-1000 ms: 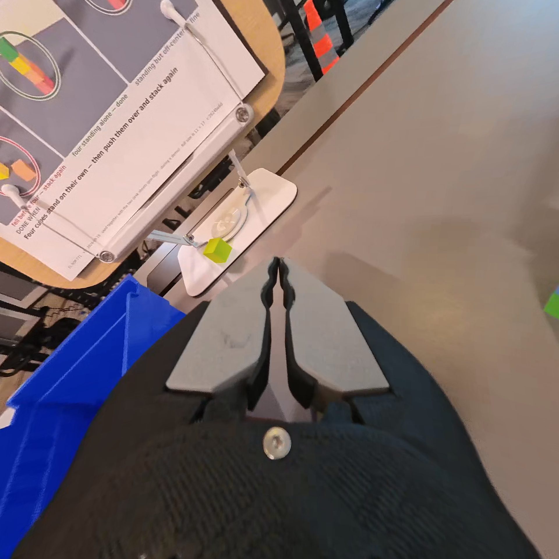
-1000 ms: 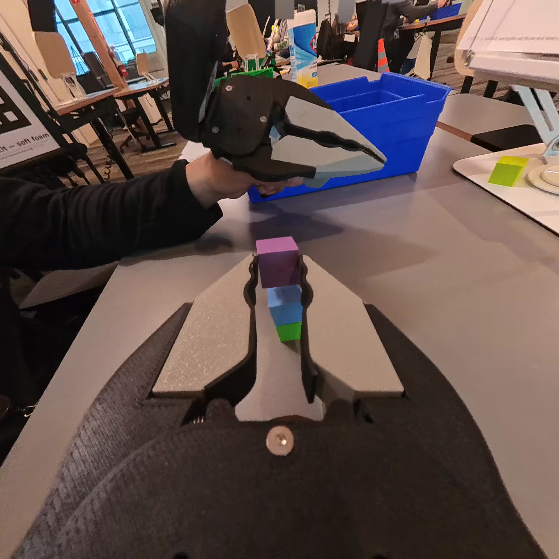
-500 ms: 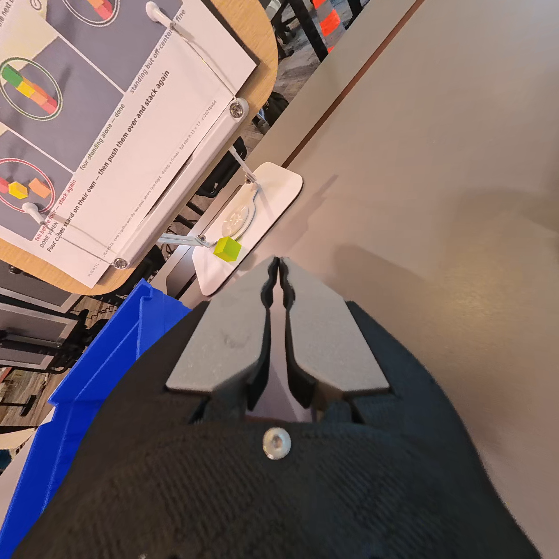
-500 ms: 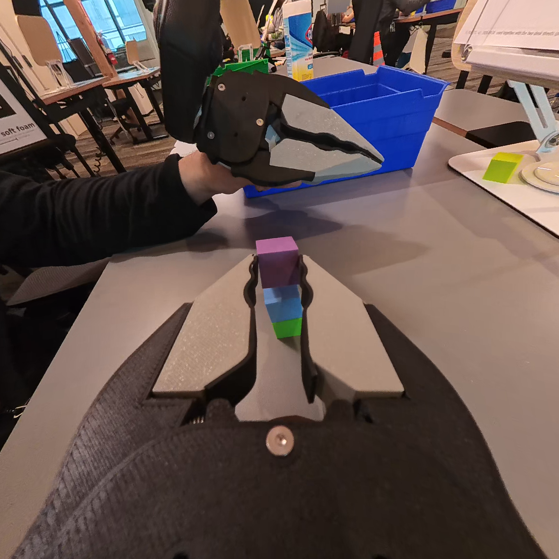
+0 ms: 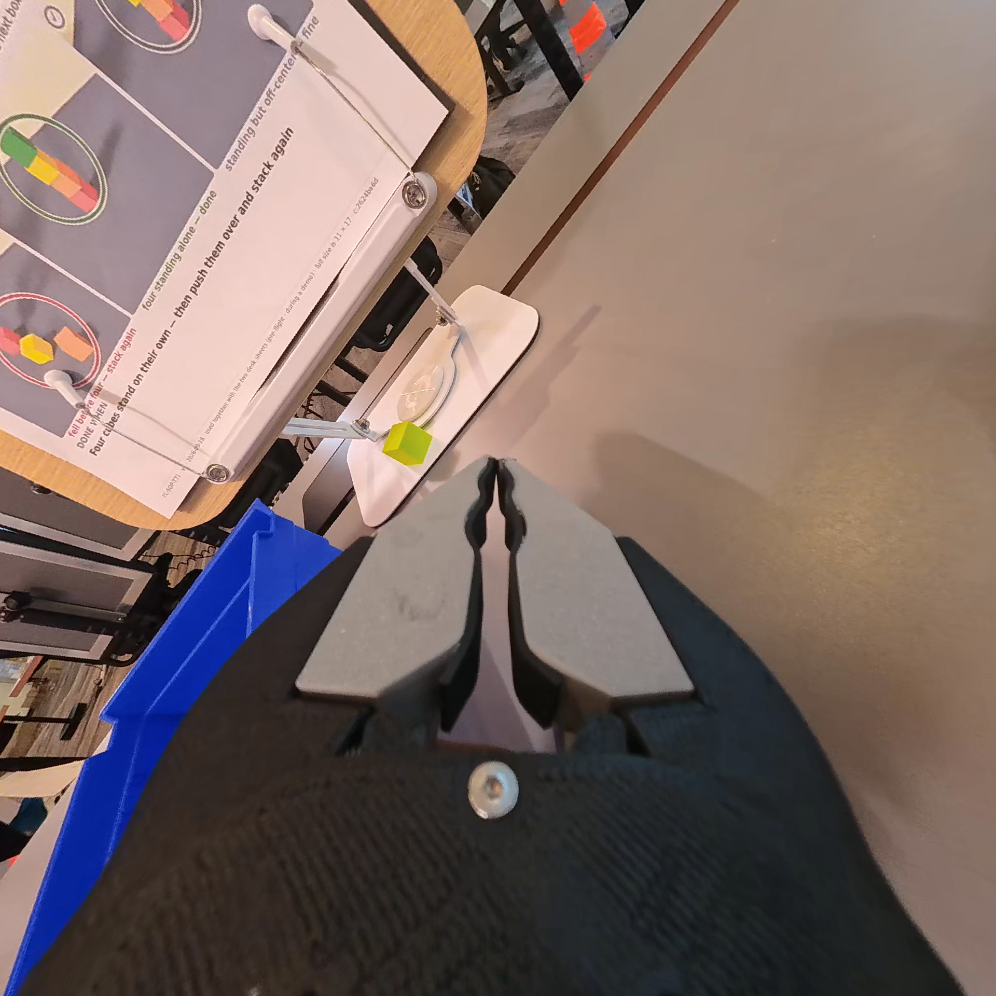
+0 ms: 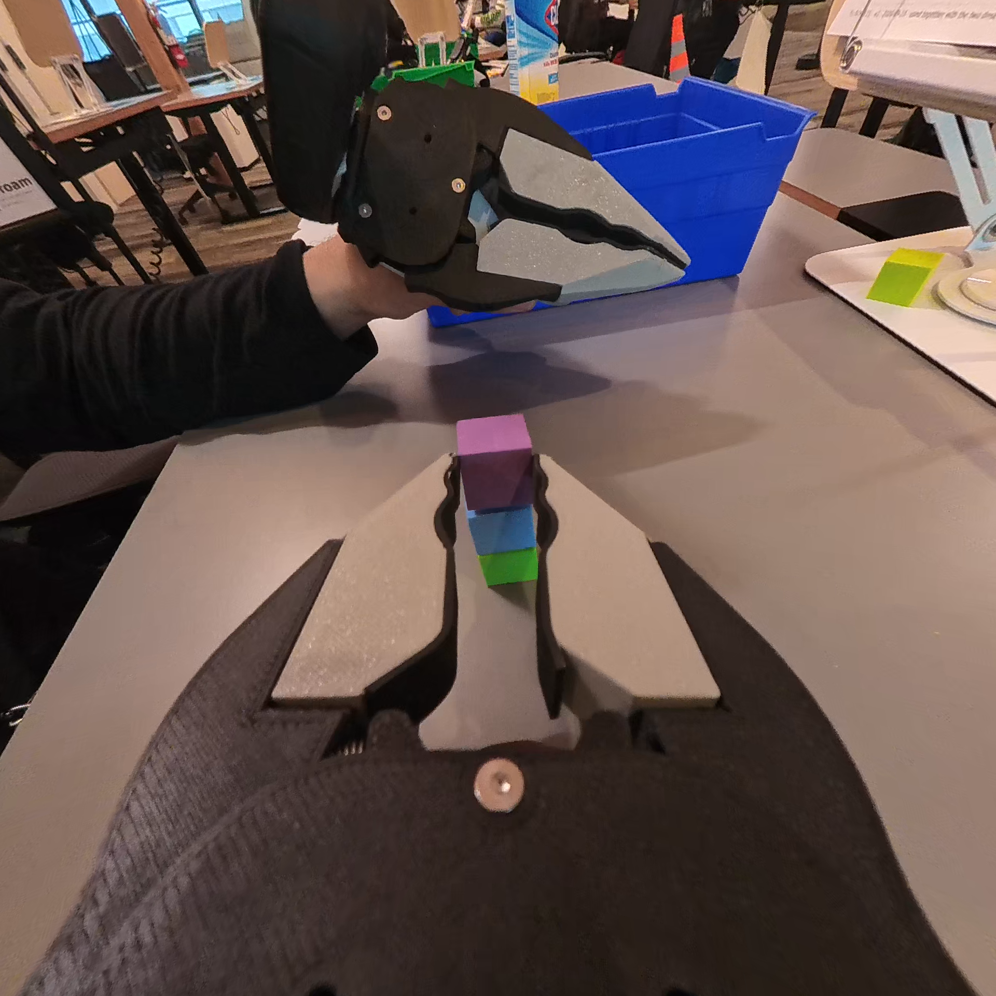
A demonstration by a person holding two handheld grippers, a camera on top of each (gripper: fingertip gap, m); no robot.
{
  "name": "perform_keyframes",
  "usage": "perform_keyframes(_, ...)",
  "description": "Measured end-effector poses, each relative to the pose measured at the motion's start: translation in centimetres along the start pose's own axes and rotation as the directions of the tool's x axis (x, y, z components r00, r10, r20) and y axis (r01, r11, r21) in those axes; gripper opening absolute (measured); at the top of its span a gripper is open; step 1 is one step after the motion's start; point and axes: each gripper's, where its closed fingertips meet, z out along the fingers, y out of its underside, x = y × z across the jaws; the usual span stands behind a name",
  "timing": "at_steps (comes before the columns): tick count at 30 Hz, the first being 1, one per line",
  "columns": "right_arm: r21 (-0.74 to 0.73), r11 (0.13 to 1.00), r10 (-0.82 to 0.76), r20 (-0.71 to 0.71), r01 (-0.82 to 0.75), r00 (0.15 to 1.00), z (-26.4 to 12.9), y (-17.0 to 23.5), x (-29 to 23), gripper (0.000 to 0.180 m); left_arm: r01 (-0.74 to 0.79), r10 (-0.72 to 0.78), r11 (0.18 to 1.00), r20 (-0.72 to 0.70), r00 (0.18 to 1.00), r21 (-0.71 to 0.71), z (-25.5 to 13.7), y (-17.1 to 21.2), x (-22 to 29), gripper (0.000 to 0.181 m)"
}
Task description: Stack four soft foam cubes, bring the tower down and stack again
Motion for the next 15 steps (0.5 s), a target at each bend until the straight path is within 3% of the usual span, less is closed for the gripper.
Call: perform_keyframes(15, 0.001, 1.0, 0.022, 0.034, -0.022, 0.999, -0.52, 0.05, -0.1, 0.031, -0.018, 0.018, 0.999, -0.009, 1.0, -0.033, 0.25, 0.62, 0.29, 0.0)
